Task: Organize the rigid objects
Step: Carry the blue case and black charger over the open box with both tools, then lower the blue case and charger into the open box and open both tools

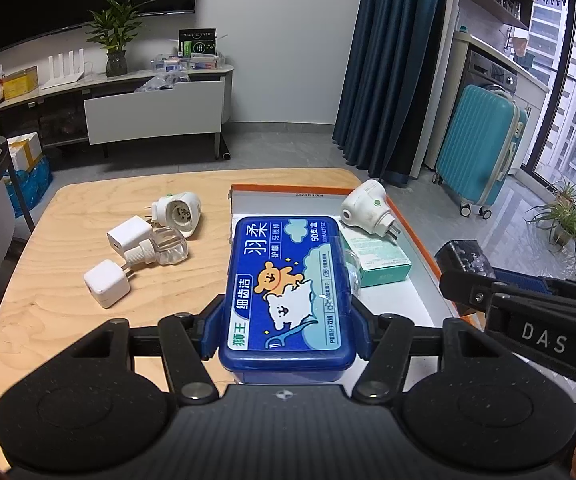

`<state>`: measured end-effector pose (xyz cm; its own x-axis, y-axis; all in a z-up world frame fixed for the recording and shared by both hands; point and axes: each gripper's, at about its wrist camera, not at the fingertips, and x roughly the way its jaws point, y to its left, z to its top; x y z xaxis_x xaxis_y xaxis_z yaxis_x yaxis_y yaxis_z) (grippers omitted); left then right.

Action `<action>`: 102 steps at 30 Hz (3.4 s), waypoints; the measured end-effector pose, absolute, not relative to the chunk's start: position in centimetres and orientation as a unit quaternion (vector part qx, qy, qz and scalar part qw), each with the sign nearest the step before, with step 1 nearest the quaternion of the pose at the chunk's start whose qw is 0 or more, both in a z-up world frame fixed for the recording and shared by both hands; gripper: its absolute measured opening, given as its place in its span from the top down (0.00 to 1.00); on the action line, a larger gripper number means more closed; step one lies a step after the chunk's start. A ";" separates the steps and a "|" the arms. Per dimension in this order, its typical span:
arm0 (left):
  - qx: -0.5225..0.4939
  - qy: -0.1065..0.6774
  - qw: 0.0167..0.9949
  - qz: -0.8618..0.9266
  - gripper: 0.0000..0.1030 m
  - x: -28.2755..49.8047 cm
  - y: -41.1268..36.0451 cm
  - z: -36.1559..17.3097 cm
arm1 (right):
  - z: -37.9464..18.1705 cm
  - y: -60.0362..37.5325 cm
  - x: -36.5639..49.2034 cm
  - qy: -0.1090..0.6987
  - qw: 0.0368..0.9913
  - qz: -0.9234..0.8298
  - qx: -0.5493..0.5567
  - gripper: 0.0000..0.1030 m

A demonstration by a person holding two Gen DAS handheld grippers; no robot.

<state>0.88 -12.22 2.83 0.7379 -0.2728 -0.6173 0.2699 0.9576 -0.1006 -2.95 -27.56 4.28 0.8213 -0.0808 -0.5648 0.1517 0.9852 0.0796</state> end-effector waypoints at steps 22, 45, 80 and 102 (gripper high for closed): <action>-0.006 0.360 0.920 -0.152 0.40 3.4 -12.6 0.7 | 1.6 -29.4 0.1 0.322 0.942 -0.068 0.070 0.57; -0.014 0.388 0.910 -0.143 0.40 6.5 -12.7 -1.0 | -0.1 -30.8 2.7 0.344 0.933 -0.077 0.079 0.57; -0.007 0.411 0.900 -0.142 0.40 8.7 -13.7 -2.4 | -1.9 -31.4 5.2 0.366 0.924 -0.076 0.085 0.57; -0.010 0.419 0.894 -0.160 0.25 8.3 -14.1 -2.4 | 0.4 -31.7 3.3 0.323 0.939 -0.078 0.092 0.52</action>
